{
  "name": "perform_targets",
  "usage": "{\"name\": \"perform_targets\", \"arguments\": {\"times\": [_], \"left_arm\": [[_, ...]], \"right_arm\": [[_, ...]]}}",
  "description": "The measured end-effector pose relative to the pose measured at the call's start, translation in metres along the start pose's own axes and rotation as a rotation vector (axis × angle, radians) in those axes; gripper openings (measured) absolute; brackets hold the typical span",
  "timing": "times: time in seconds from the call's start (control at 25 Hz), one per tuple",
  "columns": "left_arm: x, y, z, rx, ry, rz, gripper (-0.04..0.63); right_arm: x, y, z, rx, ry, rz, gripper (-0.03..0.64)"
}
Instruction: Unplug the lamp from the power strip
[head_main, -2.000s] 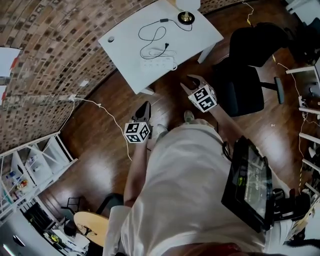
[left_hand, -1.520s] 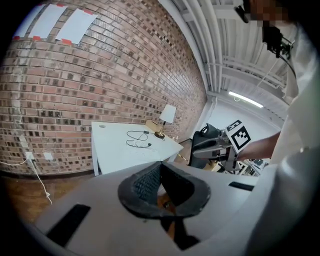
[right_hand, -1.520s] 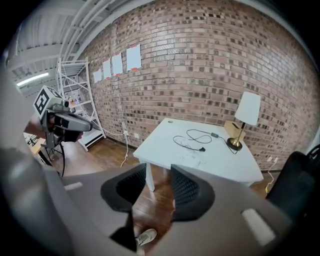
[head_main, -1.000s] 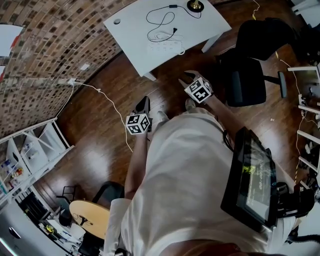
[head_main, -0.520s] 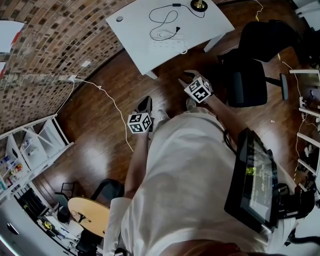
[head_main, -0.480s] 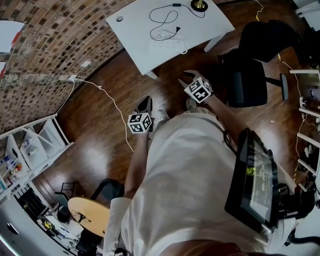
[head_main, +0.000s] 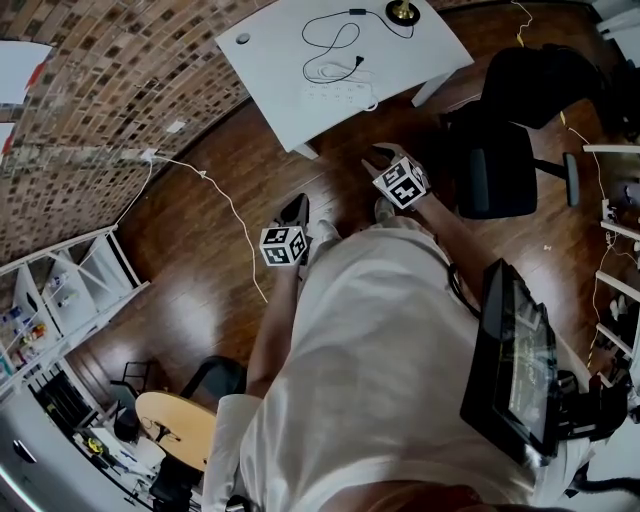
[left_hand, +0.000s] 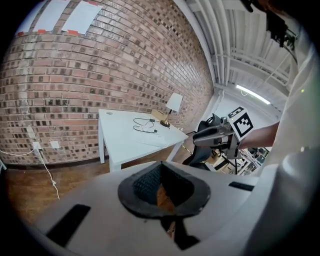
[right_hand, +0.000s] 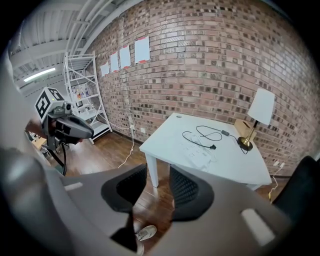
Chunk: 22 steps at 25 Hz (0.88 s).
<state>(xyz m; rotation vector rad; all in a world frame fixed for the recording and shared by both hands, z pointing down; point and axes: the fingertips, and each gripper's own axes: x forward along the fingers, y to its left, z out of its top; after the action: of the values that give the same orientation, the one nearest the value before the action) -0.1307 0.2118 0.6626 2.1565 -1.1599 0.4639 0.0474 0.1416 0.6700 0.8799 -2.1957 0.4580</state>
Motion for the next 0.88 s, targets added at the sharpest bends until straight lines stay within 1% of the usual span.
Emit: {"name": "perform_targets", "arguments": {"times": [0.2,0.48,0.88], "left_arm": [[0.004,-0.003,0.001,0.015,0.016,0.005,0.002],[0.009,-0.009,0.0,0.038,0.04,0.001,0.002],[0.01,-0.019,0.0,0.056,0.06,-0.006,0.002]], "right_arm": [[-0.004,-0.01,-0.005,0.014,-0.007,-0.02,0.129],[-0.01,-0.024,-0.011,0.032,-0.009,-0.044,0.129],[-0.02,-0.028,-0.02,0.04,0.001,-0.055,0.126]]}}
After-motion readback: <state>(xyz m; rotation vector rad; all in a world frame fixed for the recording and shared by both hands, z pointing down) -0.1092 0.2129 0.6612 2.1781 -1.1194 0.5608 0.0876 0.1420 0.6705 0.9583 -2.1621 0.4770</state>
